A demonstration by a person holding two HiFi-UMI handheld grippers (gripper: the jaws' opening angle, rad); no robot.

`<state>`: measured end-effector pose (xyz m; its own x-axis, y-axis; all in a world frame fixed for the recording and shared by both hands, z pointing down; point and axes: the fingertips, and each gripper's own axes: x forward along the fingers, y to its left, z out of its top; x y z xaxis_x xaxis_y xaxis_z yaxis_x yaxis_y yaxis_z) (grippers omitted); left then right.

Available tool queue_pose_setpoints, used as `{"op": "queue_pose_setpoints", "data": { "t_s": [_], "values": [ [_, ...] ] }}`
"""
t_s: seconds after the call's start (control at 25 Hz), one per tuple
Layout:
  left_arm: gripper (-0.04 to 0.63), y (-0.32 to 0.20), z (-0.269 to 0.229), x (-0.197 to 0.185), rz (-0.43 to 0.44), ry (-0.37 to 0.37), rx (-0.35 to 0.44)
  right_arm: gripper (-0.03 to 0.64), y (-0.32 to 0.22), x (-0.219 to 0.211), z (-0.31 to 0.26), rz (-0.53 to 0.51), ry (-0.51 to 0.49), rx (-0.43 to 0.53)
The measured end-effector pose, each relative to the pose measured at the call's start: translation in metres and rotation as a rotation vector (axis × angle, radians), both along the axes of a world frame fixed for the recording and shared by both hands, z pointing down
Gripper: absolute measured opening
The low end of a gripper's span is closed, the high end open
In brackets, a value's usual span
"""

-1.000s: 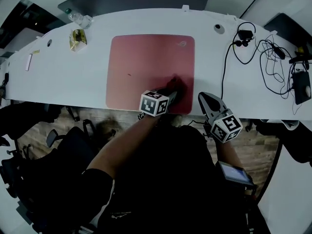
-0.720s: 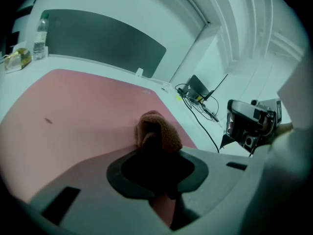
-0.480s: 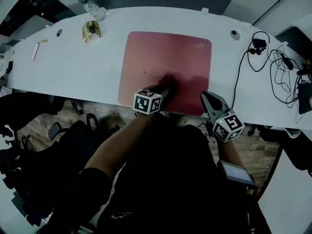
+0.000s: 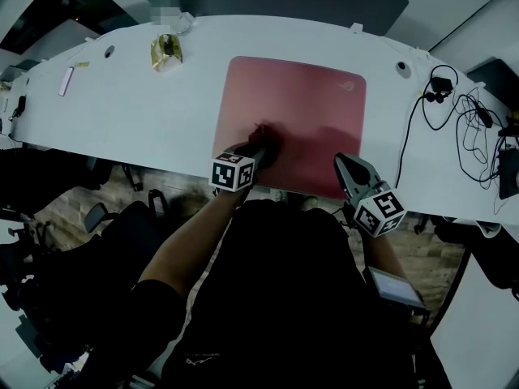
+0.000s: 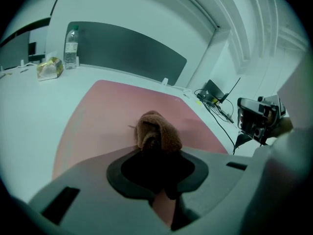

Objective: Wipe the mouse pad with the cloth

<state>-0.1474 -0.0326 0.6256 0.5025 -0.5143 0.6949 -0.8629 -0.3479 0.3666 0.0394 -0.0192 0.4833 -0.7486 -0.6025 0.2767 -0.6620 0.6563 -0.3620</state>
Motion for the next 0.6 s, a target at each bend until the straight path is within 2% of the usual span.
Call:
{"op": "queue_pose_setpoints", "data": {
  "t_s": [0.24,0.6],
  "values": [
    [0.086,-0.004,-0.001,-0.042,-0.056,-0.020,0.012,0.023,-0.005,-0.011,-0.002,-0.003,0.009,0.000],
    [0.087,-0.006,0.001,-0.110,-0.186,-0.031,0.027,0.023,-0.009,-0.032,-0.003,-0.009,0.024,0.009]
  ]
}}
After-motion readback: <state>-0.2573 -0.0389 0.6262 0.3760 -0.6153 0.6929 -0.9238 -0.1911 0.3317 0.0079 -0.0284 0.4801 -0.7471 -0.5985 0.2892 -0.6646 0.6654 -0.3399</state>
